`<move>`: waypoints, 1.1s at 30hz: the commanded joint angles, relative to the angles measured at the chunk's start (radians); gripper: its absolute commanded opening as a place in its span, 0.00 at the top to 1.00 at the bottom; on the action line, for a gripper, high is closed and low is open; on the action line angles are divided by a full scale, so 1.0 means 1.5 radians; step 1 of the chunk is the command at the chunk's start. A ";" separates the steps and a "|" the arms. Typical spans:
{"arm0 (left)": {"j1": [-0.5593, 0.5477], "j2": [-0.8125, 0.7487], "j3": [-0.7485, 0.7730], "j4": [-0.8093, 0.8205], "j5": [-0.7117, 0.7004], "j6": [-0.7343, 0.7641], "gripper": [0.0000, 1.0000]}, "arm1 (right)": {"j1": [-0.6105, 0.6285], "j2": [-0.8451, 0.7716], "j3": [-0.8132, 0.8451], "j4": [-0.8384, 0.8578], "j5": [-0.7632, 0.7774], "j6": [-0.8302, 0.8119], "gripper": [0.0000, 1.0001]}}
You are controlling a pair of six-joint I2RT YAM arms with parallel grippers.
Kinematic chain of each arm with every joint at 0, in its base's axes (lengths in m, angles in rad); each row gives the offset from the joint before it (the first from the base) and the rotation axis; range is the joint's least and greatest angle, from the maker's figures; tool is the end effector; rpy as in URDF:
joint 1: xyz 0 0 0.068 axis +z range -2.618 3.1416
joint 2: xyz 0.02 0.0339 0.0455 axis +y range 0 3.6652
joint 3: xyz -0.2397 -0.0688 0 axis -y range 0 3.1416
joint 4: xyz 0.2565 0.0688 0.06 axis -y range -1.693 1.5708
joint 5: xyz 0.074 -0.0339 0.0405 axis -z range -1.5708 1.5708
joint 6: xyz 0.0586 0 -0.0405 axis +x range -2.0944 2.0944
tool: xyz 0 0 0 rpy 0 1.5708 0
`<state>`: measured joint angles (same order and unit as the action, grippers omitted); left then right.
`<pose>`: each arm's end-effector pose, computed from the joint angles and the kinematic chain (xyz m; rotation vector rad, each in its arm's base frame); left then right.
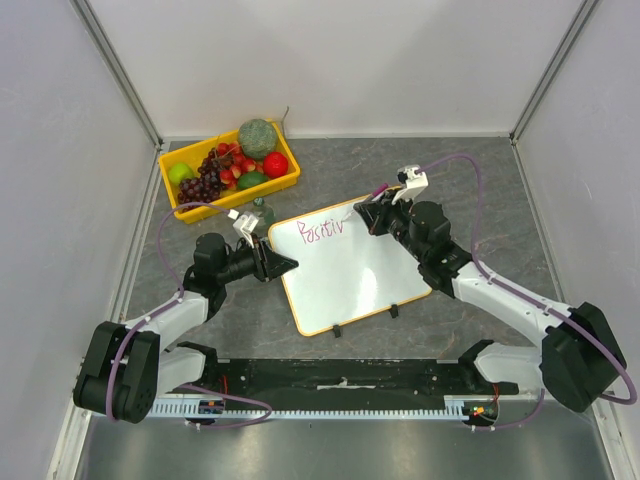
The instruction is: Write a sentence on the whiteboard
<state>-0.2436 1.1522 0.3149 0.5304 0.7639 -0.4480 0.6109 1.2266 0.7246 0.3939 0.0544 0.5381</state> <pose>0.2326 -0.0996 0.1470 0.3586 1.9287 -1.1783 0.2677 0.1836 0.2540 -0.0209 1.7457 0.8112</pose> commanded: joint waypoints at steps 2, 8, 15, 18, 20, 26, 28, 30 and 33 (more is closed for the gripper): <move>-0.008 0.010 0.003 -0.018 -0.007 0.051 0.98 | -0.003 -0.045 0.001 0.017 0.018 -0.002 1.00; -0.008 0.009 0.003 -0.018 -0.006 0.050 0.98 | -0.004 -0.027 0.001 0.008 0.027 -0.014 1.00; -0.008 0.010 0.003 -0.018 -0.006 0.051 0.98 | -0.004 0.003 -0.006 0.013 0.030 -0.013 1.00; -0.009 0.011 0.003 -0.018 -0.007 0.051 0.98 | -0.004 0.001 -0.016 0.011 0.026 -0.013 1.00; -0.008 0.009 0.003 -0.019 -0.007 0.051 0.98 | -0.005 -0.004 -0.024 0.010 0.024 -0.013 1.00; -0.009 0.010 0.003 -0.019 -0.006 0.051 0.98 | -0.004 -0.022 -0.058 0.003 0.005 -0.008 1.00; -0.009 0.011 0.003 -0.018 -0.006 0.051 0.98 | -0.005 -0.028 -0.070 0.004 0.004 -0.007 1.00; -0.009 0.011 0.003 -0.018 -0.005 0.051 0.98 | -0.004 -0.031 -0.079 0.006 -0.001 -0.003 1.00; -0.008 0.011 0.003 -0.018 -0.005 0.052 0.98 | -0.004 -0.032 -0.079 0.006 0.002 -0.001 1.00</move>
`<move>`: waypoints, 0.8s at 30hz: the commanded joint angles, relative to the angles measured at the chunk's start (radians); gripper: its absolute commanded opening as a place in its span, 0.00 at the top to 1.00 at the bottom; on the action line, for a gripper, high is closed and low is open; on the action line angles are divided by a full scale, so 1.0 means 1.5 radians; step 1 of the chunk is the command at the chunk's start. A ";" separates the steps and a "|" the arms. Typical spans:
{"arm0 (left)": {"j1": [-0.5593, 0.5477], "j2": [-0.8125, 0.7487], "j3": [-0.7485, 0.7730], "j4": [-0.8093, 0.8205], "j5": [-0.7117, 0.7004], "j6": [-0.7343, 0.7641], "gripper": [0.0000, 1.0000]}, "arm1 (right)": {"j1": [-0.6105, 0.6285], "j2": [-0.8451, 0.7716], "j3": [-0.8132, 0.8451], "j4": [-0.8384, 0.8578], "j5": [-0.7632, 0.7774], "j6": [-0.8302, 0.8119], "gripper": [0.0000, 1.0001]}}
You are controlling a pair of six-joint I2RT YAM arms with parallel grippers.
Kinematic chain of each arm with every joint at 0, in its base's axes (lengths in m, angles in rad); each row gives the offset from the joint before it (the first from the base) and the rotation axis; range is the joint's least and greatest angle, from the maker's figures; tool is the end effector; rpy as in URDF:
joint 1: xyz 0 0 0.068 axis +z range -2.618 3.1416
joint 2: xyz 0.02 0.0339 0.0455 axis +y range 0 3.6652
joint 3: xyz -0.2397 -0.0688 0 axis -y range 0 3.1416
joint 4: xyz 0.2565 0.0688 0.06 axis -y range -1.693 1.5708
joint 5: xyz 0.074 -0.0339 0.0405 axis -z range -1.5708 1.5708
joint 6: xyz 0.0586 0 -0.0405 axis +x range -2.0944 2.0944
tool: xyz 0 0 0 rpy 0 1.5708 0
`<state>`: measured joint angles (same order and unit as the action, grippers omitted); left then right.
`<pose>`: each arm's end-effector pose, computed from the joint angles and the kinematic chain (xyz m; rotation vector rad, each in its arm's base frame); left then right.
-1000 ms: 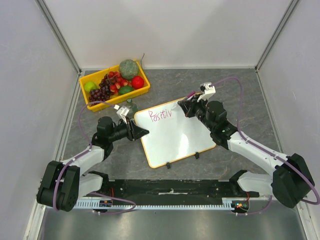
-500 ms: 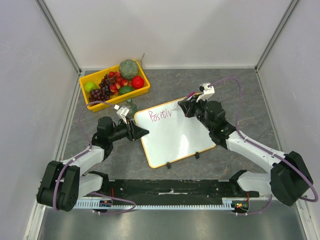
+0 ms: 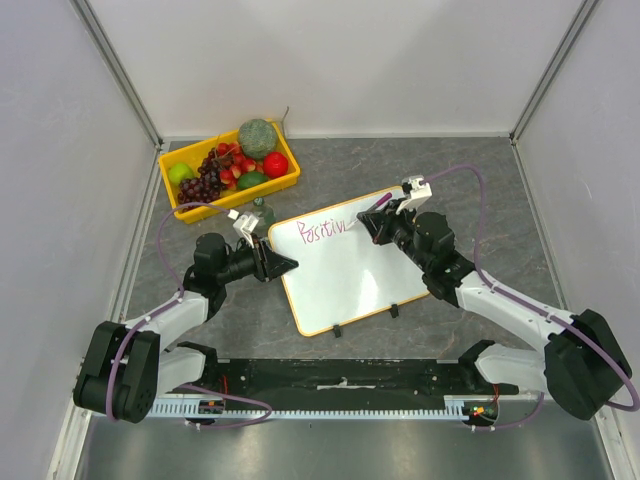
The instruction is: Write a sentence on the whiteboard
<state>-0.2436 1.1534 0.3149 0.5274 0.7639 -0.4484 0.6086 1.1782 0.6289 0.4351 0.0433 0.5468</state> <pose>0.2325 -0.0996 0.1464 0.3566 1.9331 -1.1792 0.2558 0.1752 0.2371 -0.0203 1.7543 0.8225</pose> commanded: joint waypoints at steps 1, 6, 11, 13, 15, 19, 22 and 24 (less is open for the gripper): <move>-0.008 0.010 0.003 -0.016 -0.005 0.051 0.98 | -0.003 -0.002 -0.012 -0.020 0.011 -0.006 1.00; -0.007 0.009 0.003 -0.016 -0.006 0.051 0.98 | -0.003 -0.015 0.024 -0.016 0.005 0.001 1.00; -0.007 0.009 0.003 -0.016 -0.005 0.051 0.98 | -0.003 -0.011 0.072 -0.010 -0.002 0.004 1.00; -0.009 0.009 0.003 -0.016 -0.004 0.051 0.98 | -0.004 -0.004 0.084 -0.008 0.003 0.004 1.00; -0.008 0.009 0.003 -0.016 -0.004 0.051 0.98 | -0.004 0.003 0.093 -0.006 0.010 0.002 1.00; -0.008 0.009 0.003 -0.016 -0.005 0.050 0.98 | -0.005 0.019 0.097 -0.005 0.019 -0.004 1.00; -0.008 0.008 0.003 -0.017 -0.006 0.051 0.98 | -0.007 0.033 0.089 -0.003 0.032 -0.009 1.00; -0.008 0.008 0.003 -0.016 -0.005 0.051 0.98 | -0.011 0.043 0.082 0.001 0.039 -0.008 1.00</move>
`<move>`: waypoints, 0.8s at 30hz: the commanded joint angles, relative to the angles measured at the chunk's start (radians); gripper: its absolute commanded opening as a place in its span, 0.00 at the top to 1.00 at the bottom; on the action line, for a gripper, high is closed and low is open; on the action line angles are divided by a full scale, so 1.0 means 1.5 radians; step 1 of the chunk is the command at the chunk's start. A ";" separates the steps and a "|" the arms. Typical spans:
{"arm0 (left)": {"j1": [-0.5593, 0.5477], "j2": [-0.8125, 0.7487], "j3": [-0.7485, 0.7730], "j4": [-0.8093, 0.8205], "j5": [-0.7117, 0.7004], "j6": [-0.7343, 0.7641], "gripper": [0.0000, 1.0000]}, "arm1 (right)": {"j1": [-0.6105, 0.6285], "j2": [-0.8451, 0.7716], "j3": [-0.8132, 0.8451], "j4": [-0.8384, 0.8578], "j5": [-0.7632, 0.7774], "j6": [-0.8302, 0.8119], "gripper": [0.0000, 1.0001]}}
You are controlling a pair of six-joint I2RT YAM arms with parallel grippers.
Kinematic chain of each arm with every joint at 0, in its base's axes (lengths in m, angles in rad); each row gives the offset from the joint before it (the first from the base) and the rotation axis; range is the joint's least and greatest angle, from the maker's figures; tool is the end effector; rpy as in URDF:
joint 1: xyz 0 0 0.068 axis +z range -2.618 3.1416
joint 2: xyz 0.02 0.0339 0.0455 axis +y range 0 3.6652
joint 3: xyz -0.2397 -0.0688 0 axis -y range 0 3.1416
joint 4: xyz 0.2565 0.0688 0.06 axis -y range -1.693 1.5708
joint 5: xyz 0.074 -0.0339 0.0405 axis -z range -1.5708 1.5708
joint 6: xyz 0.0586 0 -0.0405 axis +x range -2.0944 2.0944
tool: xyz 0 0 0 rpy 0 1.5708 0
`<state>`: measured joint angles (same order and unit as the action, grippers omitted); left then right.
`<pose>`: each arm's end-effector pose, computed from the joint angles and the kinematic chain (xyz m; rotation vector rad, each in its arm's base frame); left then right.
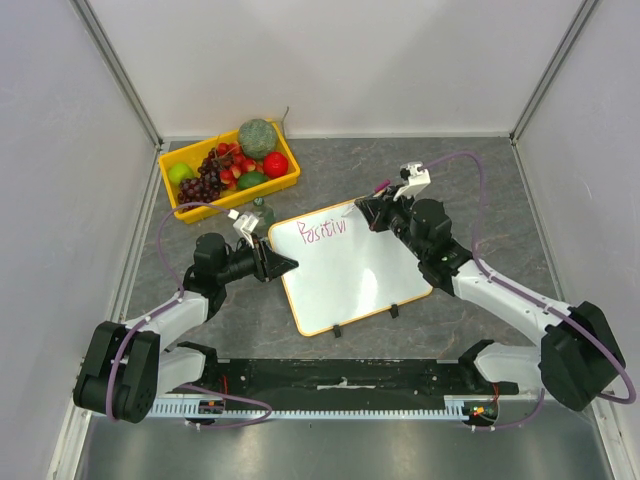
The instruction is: Write a sentence on the whiteboard
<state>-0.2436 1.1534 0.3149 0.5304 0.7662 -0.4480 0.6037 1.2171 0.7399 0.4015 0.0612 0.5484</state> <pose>0.2325 -0.0997 0.1467 0.3599 1.9297 -1.1806 0.2692 0.1813 0.2638 0.0012 1.7126 0.8205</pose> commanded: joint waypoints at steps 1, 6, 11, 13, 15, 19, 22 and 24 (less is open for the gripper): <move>-0.008 0.008 0.004 -0.019 -0.007 0.051 0.98 | -0.007 0.021 0.006 0.026 0.026 -0.008 1.00; -0.008 0.008 0.003 -0.018 -0.006 0.051 0.98 | -0.009 0.030 -0.001 0.025 0.023 -0.006 1.00; -0.010 0.009 0.003 -0.019 -0.007 0.052 0.98 | -0.012 -0.001 -0.015 0.028 0.013 0.002 1.00; -0.009 0.010 0.003 -0.019 -0.007 0.051 0.98 | -0.014 -0.015 -0.023 0.038 0.001 0.005 1.00; -0.008 0.010 0.003 -0.019 -0.006 0.051 0.98 | -0.016 -0.025 -0.025 0.037 -0.002 0.007 1.00; -0.009 0.010 0.004 -0.018 -0.005 0.051 0.98 | -0.021 -0.036 -0.032 0.029 0.003 0.004 1.00; -0.009 0.010 0.004 -0.018 -0.004 0.051 0.98 | -0.024 -0.032 -0.034 0.030 -0.001 0.004 1.00; -0.009 0.010 0.004 -0.018 -0.005 0.052 0.98 | -0.025 -0.027 -0.035 0.031 -0.005 0.005 1.00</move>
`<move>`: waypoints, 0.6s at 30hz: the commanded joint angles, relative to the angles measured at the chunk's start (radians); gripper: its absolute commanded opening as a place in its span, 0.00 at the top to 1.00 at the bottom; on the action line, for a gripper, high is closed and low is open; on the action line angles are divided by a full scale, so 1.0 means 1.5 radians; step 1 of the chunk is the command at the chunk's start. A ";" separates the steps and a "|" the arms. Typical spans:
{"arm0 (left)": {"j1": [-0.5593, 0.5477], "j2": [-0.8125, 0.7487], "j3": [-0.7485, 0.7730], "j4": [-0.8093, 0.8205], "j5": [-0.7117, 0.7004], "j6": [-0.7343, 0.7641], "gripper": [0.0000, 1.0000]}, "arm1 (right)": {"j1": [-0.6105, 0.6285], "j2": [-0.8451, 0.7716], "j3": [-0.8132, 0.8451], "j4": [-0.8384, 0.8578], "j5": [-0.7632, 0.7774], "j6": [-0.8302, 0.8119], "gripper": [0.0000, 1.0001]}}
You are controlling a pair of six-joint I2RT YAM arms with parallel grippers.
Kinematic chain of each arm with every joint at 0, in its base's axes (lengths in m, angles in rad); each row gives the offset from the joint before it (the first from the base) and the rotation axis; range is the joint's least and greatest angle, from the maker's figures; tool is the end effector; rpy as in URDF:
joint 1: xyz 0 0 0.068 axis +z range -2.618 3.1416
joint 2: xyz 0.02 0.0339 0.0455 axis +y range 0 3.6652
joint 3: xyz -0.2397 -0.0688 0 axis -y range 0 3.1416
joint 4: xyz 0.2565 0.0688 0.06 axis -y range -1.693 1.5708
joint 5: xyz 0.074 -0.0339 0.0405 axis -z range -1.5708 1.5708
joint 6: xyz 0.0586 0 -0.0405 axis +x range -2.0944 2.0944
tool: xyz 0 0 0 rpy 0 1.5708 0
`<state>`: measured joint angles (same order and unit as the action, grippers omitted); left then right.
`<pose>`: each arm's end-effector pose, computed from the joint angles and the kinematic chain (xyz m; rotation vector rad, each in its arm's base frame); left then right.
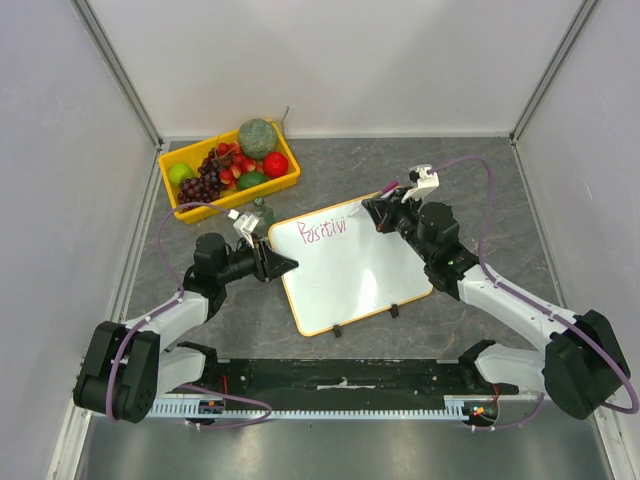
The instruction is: Write a sentence on the whiteboard
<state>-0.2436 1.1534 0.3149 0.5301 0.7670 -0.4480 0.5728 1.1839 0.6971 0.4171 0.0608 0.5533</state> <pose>0.2325 -0.0997 0.1467 0.3603 1.9299 -1.1813 0.2679 0.1685 0.2593 0.0317 1.7031 0.8038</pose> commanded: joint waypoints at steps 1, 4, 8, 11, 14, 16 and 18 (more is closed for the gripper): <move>-0.008 0.010 0.003 -0.017 -0.004 0.051 0.98 | -0.004 -0.003 -0.008 0.023 -0.007 0.003 1.00; -0.008 0.010 0.003 -0.018 -0.006 0.052 0.98 | -0.004 0.003 -0.011 0.028 -0.010 0.005 1.00; -0.009 0.010 0.003 -0.018 -0.006 0.051 0.98 | -0.007 0.011 -0.012 0.027 -0.013 0.005 1.00; -0.009 0.009 0.003 -0.018 -0.006 0.051 0.98 | -0.008 0.015 -0.013 0.021 -0.014 0.004 1.00; -0.008 0.010 0.003 -0.017 -0.006 0.051 0.98 | -0.009 0.014 -0.018 0.014 -0.010 0.003 1.00; -0.009 0.009 0.003 -0.019 -0.006 0.051 0.98 | -0.012 0.010 -0.020 0.010 -0.006 0.002 1.00; -0.009 0.009 0.003 -0.018 -0.006 0.051 0.98 | -0.016 0.006 -0.021 0.002 -0.002 0.000 1.00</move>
<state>-0.2436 1.1534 0.3149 0.5297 0.7666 -0.4480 0.5640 1.1995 0.6815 0.4213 0.0414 0.5587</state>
